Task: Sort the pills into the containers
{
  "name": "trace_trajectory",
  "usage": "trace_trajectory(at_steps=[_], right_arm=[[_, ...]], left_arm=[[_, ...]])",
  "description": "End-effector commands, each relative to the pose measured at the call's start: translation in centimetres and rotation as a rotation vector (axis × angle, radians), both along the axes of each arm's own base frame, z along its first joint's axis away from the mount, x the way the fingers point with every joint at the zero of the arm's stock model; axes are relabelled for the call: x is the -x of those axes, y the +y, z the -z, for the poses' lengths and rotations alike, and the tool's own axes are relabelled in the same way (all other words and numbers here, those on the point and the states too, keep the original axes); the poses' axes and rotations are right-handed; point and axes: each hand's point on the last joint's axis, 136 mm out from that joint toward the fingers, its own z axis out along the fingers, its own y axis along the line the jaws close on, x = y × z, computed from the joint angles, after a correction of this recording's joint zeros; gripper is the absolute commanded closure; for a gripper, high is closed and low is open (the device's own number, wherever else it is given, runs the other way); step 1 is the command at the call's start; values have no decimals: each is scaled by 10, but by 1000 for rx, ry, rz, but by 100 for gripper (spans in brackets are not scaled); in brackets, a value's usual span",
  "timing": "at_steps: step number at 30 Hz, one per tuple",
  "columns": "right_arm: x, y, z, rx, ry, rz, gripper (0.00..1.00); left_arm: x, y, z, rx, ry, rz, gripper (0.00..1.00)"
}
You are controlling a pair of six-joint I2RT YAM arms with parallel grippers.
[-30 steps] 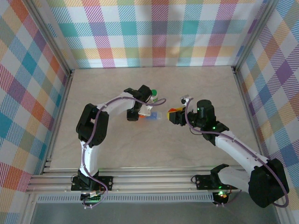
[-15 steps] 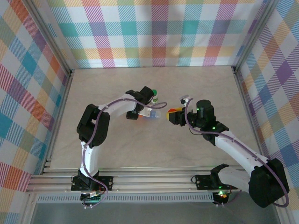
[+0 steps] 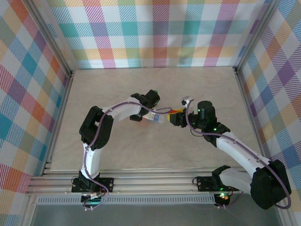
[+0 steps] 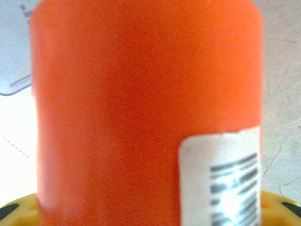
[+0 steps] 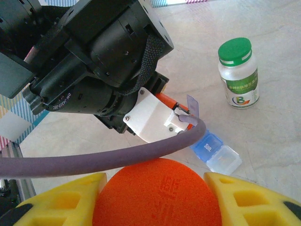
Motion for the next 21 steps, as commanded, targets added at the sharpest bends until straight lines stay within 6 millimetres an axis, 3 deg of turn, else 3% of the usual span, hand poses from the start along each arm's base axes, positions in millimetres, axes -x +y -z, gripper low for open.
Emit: trace_trajectory(at_steps=[1,10,21], right_arm=[[1,6,-12,-33,-29,-28,100],[2,7,-10,-32,-24,-31,100],[2,9,-10,-31,-24,-36,100]], left_arm=[[7,6,9,-45,54,19,93],[6,11,-11,77,46,-46,93],[3,16,-18,107,26,-70,93]])
